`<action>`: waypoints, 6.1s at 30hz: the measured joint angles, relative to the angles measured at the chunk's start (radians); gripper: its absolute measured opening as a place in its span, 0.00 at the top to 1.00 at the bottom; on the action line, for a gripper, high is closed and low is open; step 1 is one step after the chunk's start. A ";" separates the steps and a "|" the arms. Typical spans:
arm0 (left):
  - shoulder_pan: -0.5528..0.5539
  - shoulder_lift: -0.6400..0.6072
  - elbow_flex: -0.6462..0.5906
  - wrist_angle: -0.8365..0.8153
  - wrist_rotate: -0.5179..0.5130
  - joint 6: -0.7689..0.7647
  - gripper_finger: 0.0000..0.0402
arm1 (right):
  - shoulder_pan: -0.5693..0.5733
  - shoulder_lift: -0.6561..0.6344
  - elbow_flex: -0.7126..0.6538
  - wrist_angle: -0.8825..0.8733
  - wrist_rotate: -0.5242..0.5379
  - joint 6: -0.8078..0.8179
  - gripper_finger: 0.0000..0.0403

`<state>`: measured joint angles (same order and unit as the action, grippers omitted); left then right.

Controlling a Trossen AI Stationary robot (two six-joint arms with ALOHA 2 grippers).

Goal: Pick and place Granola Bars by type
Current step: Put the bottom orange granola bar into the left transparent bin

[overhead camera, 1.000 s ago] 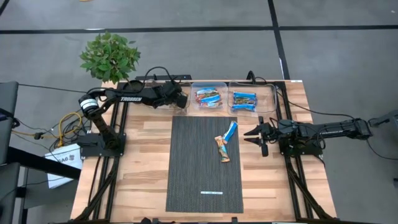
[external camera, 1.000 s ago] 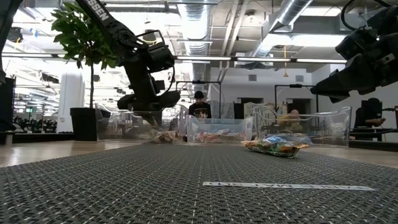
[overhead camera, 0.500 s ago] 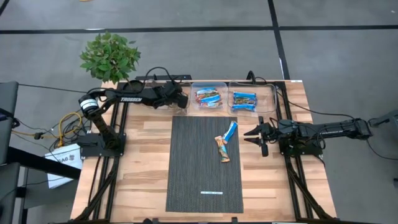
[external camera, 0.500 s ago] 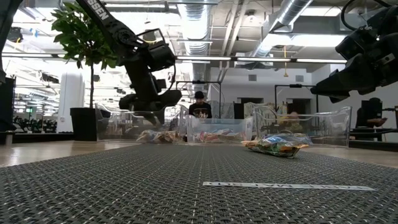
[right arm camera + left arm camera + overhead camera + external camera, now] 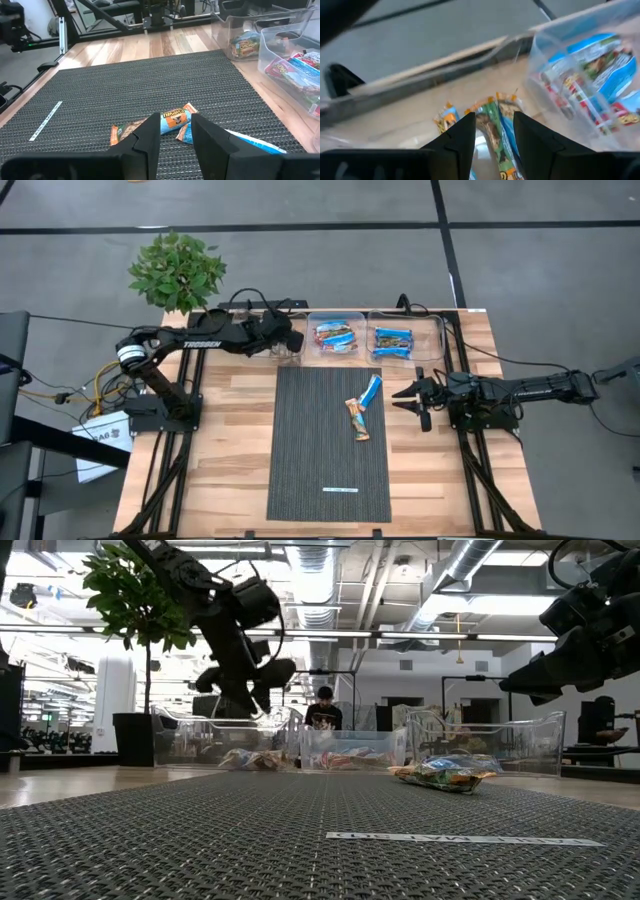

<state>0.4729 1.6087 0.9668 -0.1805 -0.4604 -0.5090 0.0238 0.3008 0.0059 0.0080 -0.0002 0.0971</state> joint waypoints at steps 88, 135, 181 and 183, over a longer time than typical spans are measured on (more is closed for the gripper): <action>-0.664 0.582 0.741 -0.226 0.238 1.832 0.69 | 0.000 0.000 0.000 0.001 0.000 0.000 0.75; -0.552 0.684 0.742 -0.214 0.383 1.929 0.84 | 0.000 0.000 0.000 0.003 0.000 0.000 0.75; -0.695 0.361 0.740 -0.664 0.065 1.353 1.00 | 0.000 0.000 0.000 0.001 0.000 0.000 0.75; -0.694 0.344 0.740 -0.721 0.042 1.292 1.00 | 0.000 0.000 0.000 0.001 0.000 0.000 0.75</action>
<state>-0.2211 1.9526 1.7073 -0.9013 -0.4188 0.7834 0.0238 0.3008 0.0061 0.0086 0.0000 0.0971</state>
